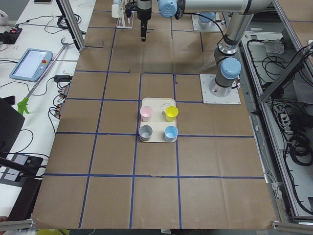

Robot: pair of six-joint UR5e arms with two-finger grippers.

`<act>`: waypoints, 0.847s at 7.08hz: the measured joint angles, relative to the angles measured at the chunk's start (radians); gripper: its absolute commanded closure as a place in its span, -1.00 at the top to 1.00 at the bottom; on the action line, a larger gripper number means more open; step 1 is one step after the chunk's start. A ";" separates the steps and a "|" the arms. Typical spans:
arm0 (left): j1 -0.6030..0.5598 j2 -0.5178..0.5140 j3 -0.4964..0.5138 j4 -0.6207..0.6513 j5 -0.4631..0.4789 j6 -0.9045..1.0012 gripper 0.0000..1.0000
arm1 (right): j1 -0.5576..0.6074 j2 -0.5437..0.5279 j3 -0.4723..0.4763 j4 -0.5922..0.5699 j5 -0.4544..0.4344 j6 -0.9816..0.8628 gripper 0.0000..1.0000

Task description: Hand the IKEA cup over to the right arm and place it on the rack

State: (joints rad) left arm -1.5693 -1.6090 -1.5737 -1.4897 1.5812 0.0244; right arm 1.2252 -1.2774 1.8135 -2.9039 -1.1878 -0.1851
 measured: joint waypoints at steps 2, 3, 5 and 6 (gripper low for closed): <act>0.000 0.000 0.000 0.000 -0.001 0.000 0.99 | 0.004 -0.153 -0.058 0.420 -0.049 0.002 1.00; 0.000 0.000 0.000 0.000 -0.001 0.000 0.99 | 0.019 -0.205 -0.112 0.621 -0.066 0.004 1.00; 0.000 0.000 0.000 0.000 -0.001 0.000 0.99 | 0.126 -0.279 -0.190 0.901 -0.156 0.072 1.00; 0.000 0.000 0.000 0.000 -0.001 0.000 0.99 | 0.204 -0.311 -0.204 0.990 -0.225 0.126 1.00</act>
State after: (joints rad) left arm -1.5693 -1.6085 -1.5738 -1.4895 1.5800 0.0245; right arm 1.4289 -1.5881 1.6091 -1.9137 -1.4132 -0.0587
